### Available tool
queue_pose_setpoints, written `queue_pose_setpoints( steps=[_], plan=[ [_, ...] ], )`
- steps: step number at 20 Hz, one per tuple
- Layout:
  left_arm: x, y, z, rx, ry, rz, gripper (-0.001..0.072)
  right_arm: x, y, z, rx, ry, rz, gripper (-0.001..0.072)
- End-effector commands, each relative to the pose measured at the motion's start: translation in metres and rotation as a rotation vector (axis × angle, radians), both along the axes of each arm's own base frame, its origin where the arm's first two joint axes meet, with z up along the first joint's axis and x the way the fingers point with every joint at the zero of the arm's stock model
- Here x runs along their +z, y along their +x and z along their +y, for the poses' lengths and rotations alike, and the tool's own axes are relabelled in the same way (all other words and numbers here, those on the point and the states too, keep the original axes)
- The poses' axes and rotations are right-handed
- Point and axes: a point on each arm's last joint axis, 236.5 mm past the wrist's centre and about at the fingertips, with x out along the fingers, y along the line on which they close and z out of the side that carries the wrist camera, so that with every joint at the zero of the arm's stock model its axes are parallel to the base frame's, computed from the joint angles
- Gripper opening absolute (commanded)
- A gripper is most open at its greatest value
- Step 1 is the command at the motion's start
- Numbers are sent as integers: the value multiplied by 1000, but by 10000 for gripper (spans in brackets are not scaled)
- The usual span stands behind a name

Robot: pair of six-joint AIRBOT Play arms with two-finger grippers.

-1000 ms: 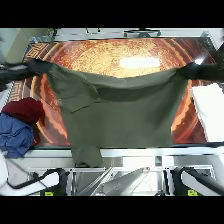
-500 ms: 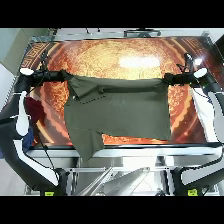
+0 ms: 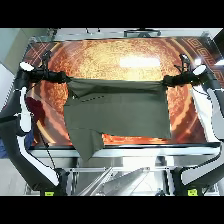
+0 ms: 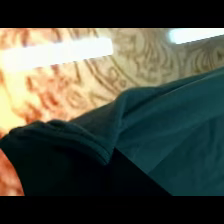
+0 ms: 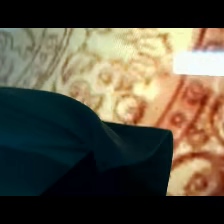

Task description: Fold the shirts.

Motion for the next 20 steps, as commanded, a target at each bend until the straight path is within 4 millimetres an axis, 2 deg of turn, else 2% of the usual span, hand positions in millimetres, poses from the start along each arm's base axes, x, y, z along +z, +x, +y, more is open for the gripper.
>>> queue_pose_setpoints(
  steps=[1, 5, 10, 13, 16, 20],
  plan=[
    [-16, -24, 12, 4, 62, 132, 0, -13, -25, -6, 74, -61, 93, 21],
    [-24, -34, 8, 20, 101, 205, 1, -15, -27, -7, 81, -71, 104, 22],
    [-48, -39, -19, 2, 144, 266, 1, -25, -30, -7, 10, -41, 160, 22],
    [-62, -41, -10, 26, 277, 289, 1, -33, -36, -16, -51, -92, 211, 21],
    [-63, -41, -15, 10, 302, 282, 1, -40, -41, -29, -84, -183, 244, 22],
    [-63, -42, -18, 7, 301, 283, 1, -40, -41, -23, -72, -193, 246, 35]
  ],
)
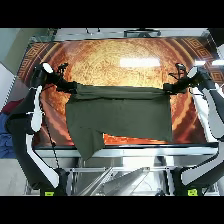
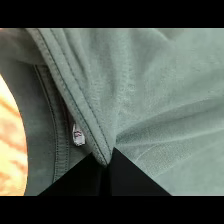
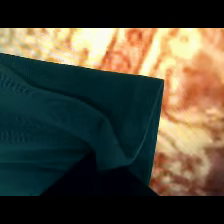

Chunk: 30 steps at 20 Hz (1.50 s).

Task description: Fold the shirts.

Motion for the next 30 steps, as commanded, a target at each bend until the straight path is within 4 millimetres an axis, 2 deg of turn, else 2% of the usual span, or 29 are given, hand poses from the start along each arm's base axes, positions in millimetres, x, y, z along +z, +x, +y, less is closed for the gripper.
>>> queue_pose_setpoints(
  steps=[1, 2, 3, 5, 6, 9, 11, 13, 15, 17, 20, 24, 27, 30],
  plan=[
    [-1, 0, 1, 2, 20, 1, 5, -2, -2, -1, -6, -32, 14, 264],
    [0, 0, -1, 1, 12, 2, 175, -1, -3, 0, -4, -31, 17, 499],
    [5, -2, -3, -3, 10, 1, 373, 2, -6, 0, 0, -30, 24, 520],
    [20, -6, -3, -12, 11, -6, 588, 21, -13, -1, 2, -27, 30, 520],
    [30, -8, -1, -13, 13, -12, 610, 35, -19, -5, -1, -27, 33, 520],
    [69, -27, 10, -15, 11, -3, 609, 75, -52, -20, -22, -13, 73, 518],
    [90, -50, 18, -15, 8, 32, 609, 87, -87, -29, -45, -2, 123, 518],
    [97, -82, 27, 11, 4, 62, 609, 82, -129, -35, -65, 4, 151, 519],
    [94, -123, 35, 37, -3, 113, 610, 63, -167, -39, -116, 15, 168, 518],
    [86, -163, 39, 63, -10, 159, 610, 40, -193, -35, -177, 65, 169, 518],
    [71, -214, 41, 103, -24, 221, 609, 10, -213, -15, -181, 182, 201, 518],
    [53, -263, 37, 146, -26, 230, 609, -21, -239, 1, -163, 240, 315, 518],
    [41, -292, 27, 163, -41, 229, 609, -32, -248, 18, -149, 314, 354, 517],
    [29, -300, 6, 213, -121, 191, 609, -31, -237, 41, -130, 422, 318, 497]
  ],
)
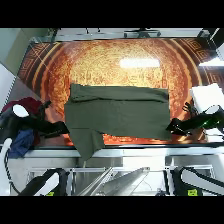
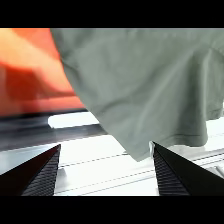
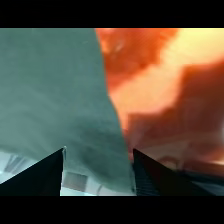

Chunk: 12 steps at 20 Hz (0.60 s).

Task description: Fold the shirts.

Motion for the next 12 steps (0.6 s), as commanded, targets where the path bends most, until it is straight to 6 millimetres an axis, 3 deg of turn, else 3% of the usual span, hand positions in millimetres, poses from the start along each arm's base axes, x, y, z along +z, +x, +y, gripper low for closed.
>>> queue_pose_setpoints(
  steps=[1, 8, 12],
  plan=[
    [-17, -11, -23, 77, -74, -52, 609, -6, 8, 22, 2, 95, -37, 497],
    [-71, -34, -34, 131, -86, 42, 609, -8, 14, 31, 12, 133, -66, 496],
    [-94, -28, -65, 93, -150, 76, 608, -8, 14, 31, 14, 134, -65, 497]
  ],
)
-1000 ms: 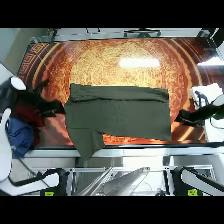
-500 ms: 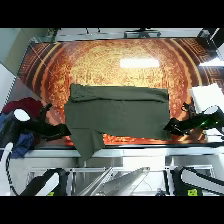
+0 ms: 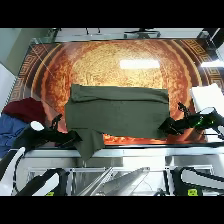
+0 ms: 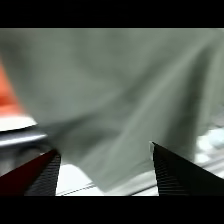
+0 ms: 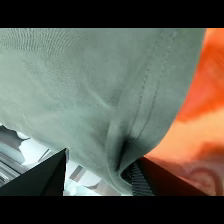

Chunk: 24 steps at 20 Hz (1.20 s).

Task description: Fold the shirts.

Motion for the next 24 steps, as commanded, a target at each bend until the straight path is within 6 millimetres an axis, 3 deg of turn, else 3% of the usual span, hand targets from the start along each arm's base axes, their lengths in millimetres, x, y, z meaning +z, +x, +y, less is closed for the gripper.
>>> queue_pose_setpoints(
  steps=[1, 3, 5, 6, 7, 10, 14, 18, 22, 24],
  plan=[
    [-24, 9, -18, -26, -21, -12, 580, -3, 6, -3, -11, -15, -21, 497],
    [-22, 16, -26, -85, -39, -3, 326, -2, 4, -2, -7, -10, -17, 496],
    [-13, 30, -30, -109, -52, -20, 233, -2, 4, -1, -6, -8, -16, 496],
    [-6, 38, -30, -116, -55, -38, 138, -1, 3, -1, -4, -5, -13, 443],
    [0, 46, -30, -121, -57, -63, 8, -1, 3, 0, 0, -3, -13, 294],
    [22, 67, -30, -126, -52, -150, 19, 2, 2, 2, 3, 11, -11, 23],
    [65, 89, -28, -137, -42, -253, 19, 28, 13, -7, 25, -14, -30, 22],
    [120, 92, -13, -111, -46, -343, 20, 55, 21, -62, 13, -284, -57, 21],
    [130, 78, 0, -69, -40, -365, 19, 67, 13, -55, 40, -264, -51, 22],
    [137, 81, 0, -70, -34, -392, 18, 79, 17, -50, 38, -241, -76, 22]
  ],
)
